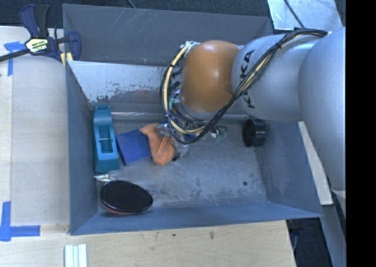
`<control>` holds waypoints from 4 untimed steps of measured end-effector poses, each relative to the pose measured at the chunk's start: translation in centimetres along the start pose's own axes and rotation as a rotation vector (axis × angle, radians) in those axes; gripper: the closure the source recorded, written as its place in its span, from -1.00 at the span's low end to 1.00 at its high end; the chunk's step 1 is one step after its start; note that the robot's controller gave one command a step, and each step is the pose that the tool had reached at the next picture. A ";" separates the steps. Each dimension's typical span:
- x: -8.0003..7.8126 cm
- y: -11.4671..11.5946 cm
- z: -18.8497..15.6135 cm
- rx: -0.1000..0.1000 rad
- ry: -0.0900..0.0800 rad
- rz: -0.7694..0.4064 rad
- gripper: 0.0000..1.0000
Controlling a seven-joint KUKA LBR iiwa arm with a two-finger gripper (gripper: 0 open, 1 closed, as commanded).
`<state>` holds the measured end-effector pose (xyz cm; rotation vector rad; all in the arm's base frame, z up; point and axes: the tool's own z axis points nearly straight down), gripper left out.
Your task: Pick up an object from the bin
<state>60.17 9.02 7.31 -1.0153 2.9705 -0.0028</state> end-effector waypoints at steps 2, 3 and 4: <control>0.0 0.0 0.0 0.000 0.000 0.000 1.00; 0.0 0.0 0.0 0.000 0.000 0.001 1.00; 0.0 0.0 0.0 0.000 0.000 0.001 1.00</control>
Offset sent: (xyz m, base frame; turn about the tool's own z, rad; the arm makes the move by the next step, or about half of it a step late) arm 0.0000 0.0000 0.0000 0.0000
